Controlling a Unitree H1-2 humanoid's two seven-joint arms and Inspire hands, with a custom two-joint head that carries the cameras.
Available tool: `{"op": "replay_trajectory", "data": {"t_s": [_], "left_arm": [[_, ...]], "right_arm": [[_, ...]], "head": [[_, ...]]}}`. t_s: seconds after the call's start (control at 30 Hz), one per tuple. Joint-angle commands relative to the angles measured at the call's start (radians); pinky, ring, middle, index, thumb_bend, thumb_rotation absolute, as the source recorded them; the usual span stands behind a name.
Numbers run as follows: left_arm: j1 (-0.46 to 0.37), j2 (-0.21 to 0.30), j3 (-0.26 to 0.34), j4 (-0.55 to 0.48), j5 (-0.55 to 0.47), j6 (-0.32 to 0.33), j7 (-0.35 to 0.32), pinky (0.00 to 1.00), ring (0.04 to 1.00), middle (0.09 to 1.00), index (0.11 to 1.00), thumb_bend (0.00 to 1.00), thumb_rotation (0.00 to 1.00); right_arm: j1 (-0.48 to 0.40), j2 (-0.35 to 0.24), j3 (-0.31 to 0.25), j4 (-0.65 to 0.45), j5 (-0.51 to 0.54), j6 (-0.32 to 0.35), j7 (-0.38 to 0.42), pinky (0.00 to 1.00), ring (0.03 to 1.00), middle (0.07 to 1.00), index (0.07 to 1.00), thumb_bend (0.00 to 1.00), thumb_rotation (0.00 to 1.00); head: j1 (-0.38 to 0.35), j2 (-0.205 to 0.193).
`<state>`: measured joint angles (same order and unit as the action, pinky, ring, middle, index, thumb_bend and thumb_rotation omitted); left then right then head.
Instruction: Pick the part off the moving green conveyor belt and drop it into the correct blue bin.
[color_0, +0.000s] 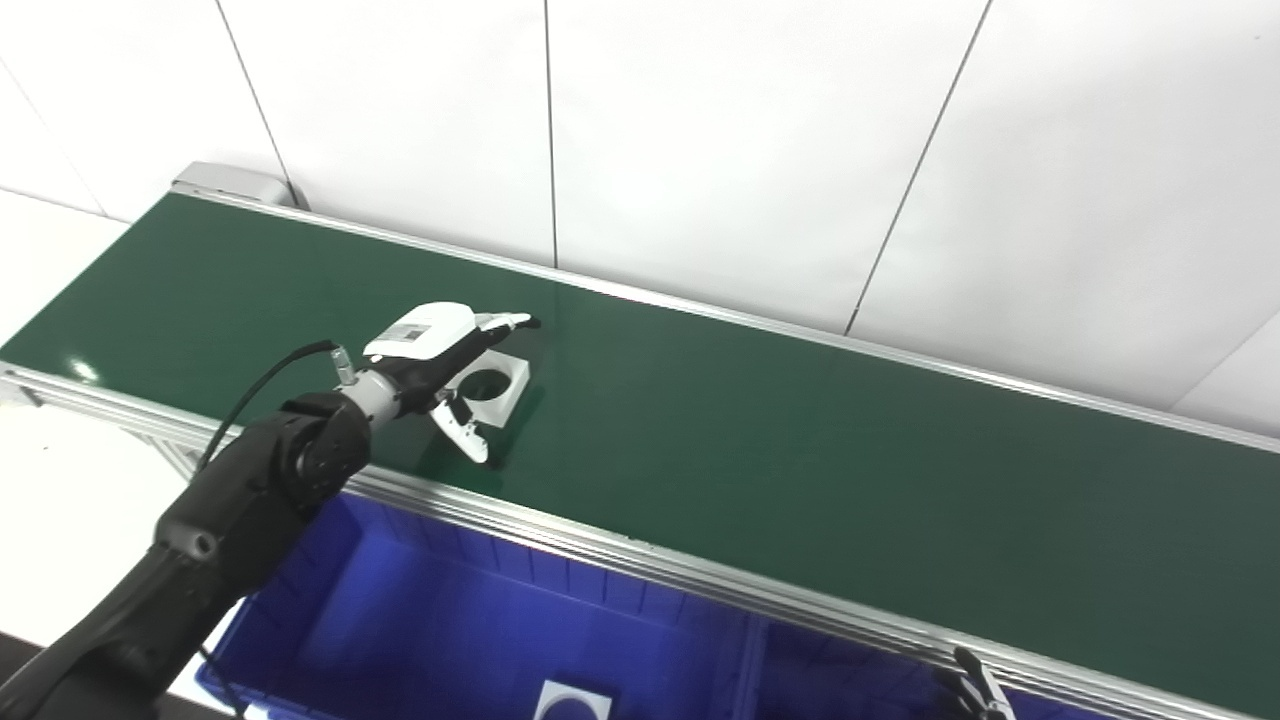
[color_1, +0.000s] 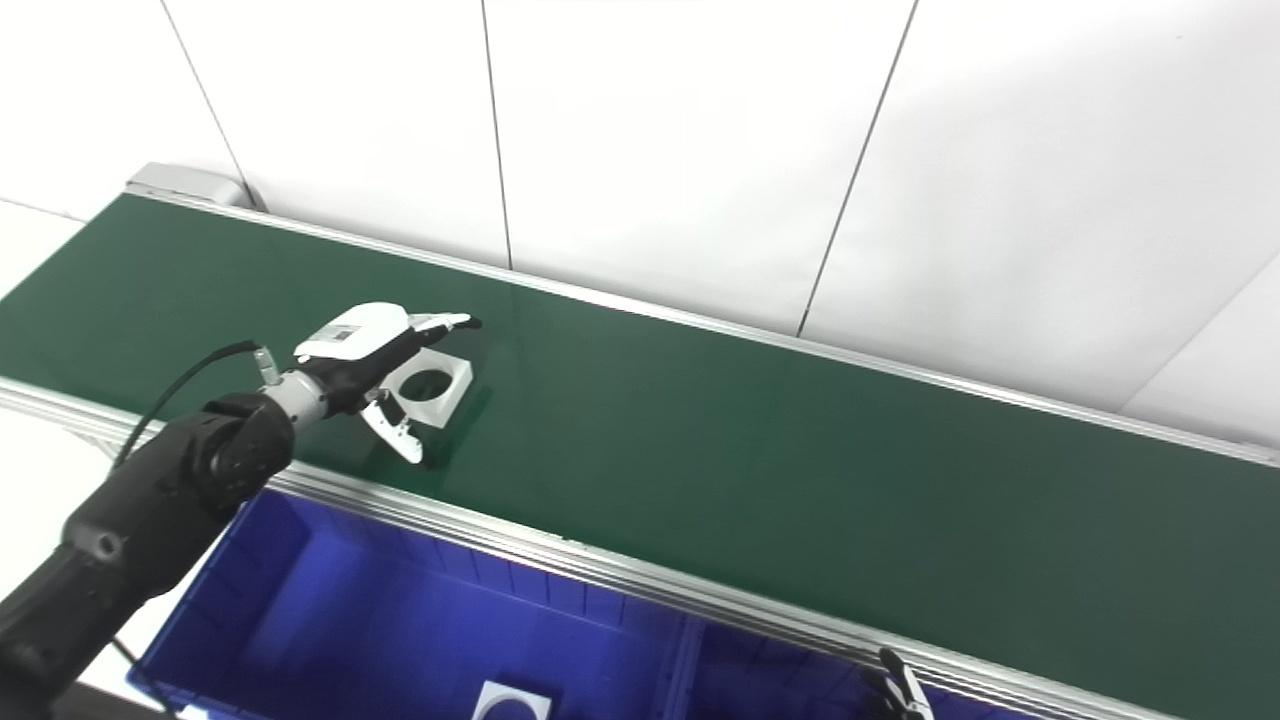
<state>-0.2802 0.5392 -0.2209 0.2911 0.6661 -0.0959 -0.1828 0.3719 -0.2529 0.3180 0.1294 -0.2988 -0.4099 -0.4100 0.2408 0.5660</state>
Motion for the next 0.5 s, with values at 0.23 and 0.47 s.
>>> {"op": "replay_trajectory", "data": {"t_s": [0.23, 0.47], "left_arm": [[-0.089, -0.007, -0.026, 0.048, 0.019, -0.037, 0.079, 0.85, 0.877, 0.925, 0.902, 0.65, 0.00], [-0.110, -0.050, 0.004, 0.100, -0.023, -0.052, 0.152, 0.49, 0.500, 0.651, 0.653, 0.48, 0.00]], "right_arm": [[0.014, -0.003, -0.012, -0.031, 0.018, -0.060, -0.012, 0.74, 0.788, 0.830, 0.913, 0.81, 0.59], [0.013, -0.008, -0.004, -0.031, 0.010, -0.060, -0.025, 0.73, 0.786, 0.827, 0.908, 0.79, 0.61]], "head": [[0.008, 0.002], [0.011, 0.004]]}}
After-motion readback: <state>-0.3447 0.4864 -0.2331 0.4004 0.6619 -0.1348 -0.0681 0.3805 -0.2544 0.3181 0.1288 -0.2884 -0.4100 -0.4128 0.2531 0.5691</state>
